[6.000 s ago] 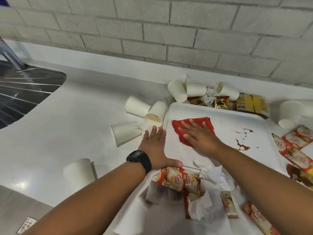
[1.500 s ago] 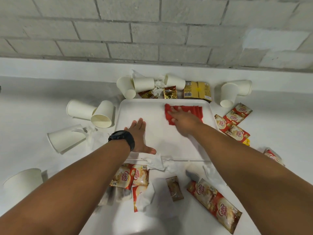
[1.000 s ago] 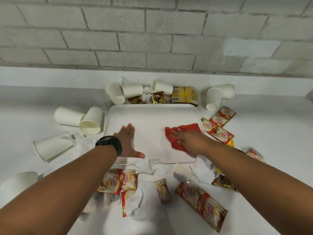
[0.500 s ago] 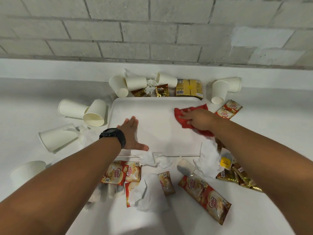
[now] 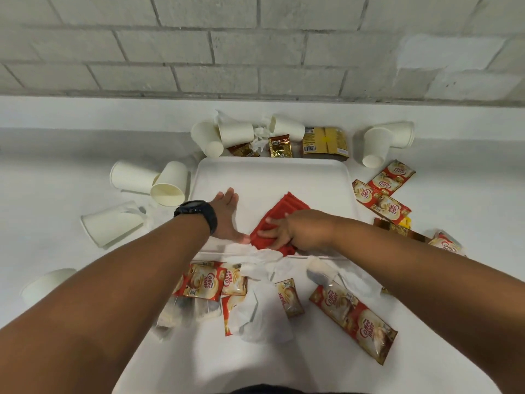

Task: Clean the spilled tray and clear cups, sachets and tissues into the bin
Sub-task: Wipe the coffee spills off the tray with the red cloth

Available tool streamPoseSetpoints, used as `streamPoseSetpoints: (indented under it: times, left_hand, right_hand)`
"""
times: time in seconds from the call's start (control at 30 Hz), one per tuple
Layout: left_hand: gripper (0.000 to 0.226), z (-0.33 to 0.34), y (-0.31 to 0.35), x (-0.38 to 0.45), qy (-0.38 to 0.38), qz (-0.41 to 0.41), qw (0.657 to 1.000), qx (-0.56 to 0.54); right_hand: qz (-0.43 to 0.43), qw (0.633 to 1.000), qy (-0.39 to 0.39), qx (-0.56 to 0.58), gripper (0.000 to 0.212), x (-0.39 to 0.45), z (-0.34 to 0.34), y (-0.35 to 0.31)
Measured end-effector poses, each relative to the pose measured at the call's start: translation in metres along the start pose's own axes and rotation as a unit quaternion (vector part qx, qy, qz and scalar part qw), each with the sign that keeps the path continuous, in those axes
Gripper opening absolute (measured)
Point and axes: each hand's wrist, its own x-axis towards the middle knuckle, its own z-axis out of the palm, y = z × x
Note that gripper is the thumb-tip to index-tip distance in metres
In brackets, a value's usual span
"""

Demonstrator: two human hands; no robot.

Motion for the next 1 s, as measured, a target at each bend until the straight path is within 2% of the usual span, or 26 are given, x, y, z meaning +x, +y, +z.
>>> streamPoseSetpoints:
  times: [0.07, 0.17, 0.27, 0.33, 0.37, 0.43, 0.5, 0.6, 0.67, 0.77, 0.8, 0.83, 0.9, 1.0]
  left_hand:
    - [0.121, -0.003, -0.003, -0.001, -0.013, 0.003, 1.000, 0.005]
    - [0.120, -0.003, -0.003, -0.002, -0.012, 0.011, 1.000, 0.008]
    - [0.119, -0.001, -0.005, -0.002, -0.009, 0.020, 1.000, -0.002]
    - [0.119, 0.000, -0.005, -0.001, -0.007, 0.022, 1.000, -0.006]
    - [0.119, 0.000, -0.005, 0.000, -0.005, 0.022, 1.000, -0.007]
    - [0.120, 0.001, -0.004, 0.002, -0.002, 0.018, 1.000, -0.010]
    - [0.121, 0.000, -0.004, 0.004, -0.002, 0.014, 1.000, -0.009]
    - [0.122, 0.002, -0.006, 0.006, -0.005, 0.013, 1.000, -0.017]
    - [0.123, 0.003, -0.006, 0.006, 0.000, 0.011, 1.000, -0.021]
    - [0.123, 0.002, -0.006, 0.004, 0.003, 0.009, 1.000, -0.022]
    - [0.122, 0.002, -0.006, 0.003, 0.003, 0.010, 1.000, -0.025]
    - [0.122, 0.002, -0.006, 0.003, 0.004, 0.010, 1.000, -0.026]
    - [0.122, 0.002, -0.006, 0.002, 0.007, 0.010, 1.000, -0.026]
    - [0.120, 0.000, -0.006, -0.001, 0.005, 0.022, 0.999, -0.042]
  right_hand:
    - [-0.004, 1.000, 0.002, -0.023, 0.066, -0.002, 0.000, 0.003]
    - [0.011, 1.000, 0.010, 0.016, 0.061, -0.018, -0.001, 0.019]
    - [0.083, 0.995, 0.023, 0.043, 0.064, -0.039, -0.009, 0.050]
    - [0.135, 0.987, 0.080, 0.040, 0.061, -0.046, -0.016, 0.061]
    - [0.146, 0.981, 0.116, 0.057, 0.052, -0.044, -0.021, 0.060]
    - [0.161, 0.957, 0.195, 0.143, 0.039, -0.032, -0.031, 0.057]
    - [0.218, 0.930, 0.232, 0.183, 0.044, -0.007, -0.036, 0.063]
    - [0.271, 0.920, 0.236, 0.154, 0.064, 0.036, -0.036, 0.065]
    - [0.259, 0.920, 0.240, 0.173, 0.063, 0.054, -0.036, 0.046]
    - [0.202, 0.934, 0.241, 0.172, 0.041, 0.058, -0.029, 0.006]
    - [0.175, 0.942, 0.230, 0.172, 0.039, 0.052, -0.022, 0.000]
    - [0.156, 0.953, 0.200, 0.166, 0.044, 0.044, -0.016, -0.004]
    - [0.169, 0.959, 0.150, 0.170, 0.058, 0.025, -0.010, -0.004]
    - [0.163, 0.956, 0.126, 0.210, 0.048, 0.001, -0.014, 0.007]
